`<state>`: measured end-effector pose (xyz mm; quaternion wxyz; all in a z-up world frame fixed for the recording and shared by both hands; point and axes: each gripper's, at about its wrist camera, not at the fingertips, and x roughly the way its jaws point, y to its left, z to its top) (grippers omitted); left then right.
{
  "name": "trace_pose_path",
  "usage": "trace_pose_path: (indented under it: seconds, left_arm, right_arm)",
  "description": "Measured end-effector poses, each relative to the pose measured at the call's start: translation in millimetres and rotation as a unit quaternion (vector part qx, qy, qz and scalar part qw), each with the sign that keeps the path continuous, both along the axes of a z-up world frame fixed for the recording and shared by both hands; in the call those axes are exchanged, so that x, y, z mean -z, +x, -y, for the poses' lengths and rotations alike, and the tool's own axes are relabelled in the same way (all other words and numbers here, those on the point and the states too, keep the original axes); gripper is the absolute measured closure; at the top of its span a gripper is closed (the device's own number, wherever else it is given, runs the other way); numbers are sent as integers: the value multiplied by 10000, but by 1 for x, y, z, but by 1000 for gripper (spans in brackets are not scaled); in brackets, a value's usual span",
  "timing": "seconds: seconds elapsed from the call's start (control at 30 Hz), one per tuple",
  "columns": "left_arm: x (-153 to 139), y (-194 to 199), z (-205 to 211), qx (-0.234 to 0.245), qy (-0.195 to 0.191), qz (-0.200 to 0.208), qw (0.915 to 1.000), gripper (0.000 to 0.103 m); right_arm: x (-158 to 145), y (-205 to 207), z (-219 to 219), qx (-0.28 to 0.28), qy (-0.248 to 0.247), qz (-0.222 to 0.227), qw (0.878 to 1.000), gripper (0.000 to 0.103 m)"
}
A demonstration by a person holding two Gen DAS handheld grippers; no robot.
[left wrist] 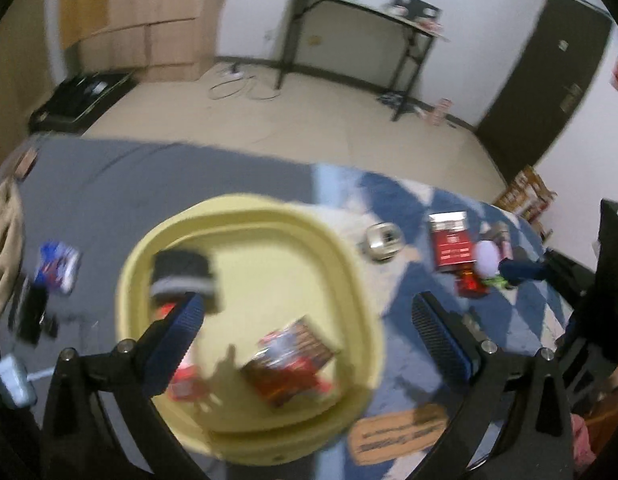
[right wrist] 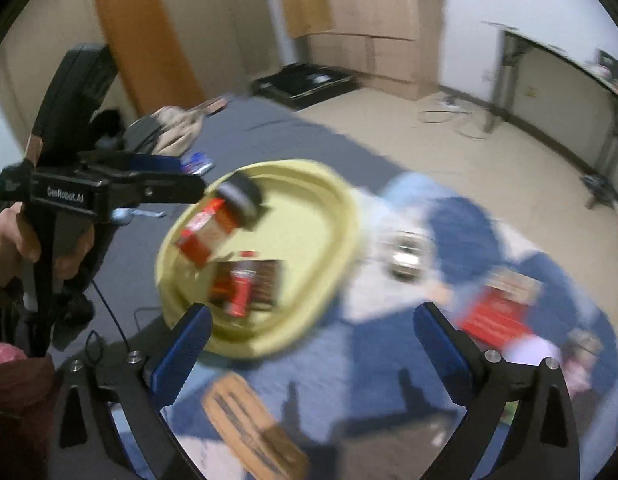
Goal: Organize rigid objects
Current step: 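Return both tools to the remaining objects on the rug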
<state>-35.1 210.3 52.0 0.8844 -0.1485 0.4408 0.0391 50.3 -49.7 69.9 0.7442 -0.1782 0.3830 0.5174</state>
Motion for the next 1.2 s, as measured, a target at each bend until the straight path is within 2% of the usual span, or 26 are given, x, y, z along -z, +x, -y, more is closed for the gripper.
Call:
trace_pose_path:
  seconds: [0.1, 0.23, 0.4, 0.5, 0.63, 0.73, 1.2]
  left_arm:
    - [0, 21, 27, 208, -242, 3, 9995, 0]
    - [12, 40, 66, 524, -193, -110, 9984, 0]
    - [26, 46, 94, 719, -233, -267, 9968, 0]
    - [29, 46, 101, 747, -212, -343, 9964, 0]
    - [31, 47, 103, 730, -246, -391, 9963, 0]
    - [31, 47, 103, 664, -240, -404, 9967, 0]
    - [34, 46, 105, 717, -208, -439, 9962, 0]
  right_arm:
    - [-17, 22, 58, 565, -50, 211, 9982, 0]
    - [-20, 46, 146, 1500, 130, 524, 9872, 0]
    - [-4, 68, 237, 2618, 302, 202, 9644, 0]
    - [6, 76, 271, 2999, 337, 24, 9534, 0]
    - [17, 81, 290, 3181, 230, -111, 9477, 0]
    - [20, 89, 289, 3212, 197, -232, 9465, 0]
    - [30, 95, 282, 3019, 67, -206, 9531, 0]
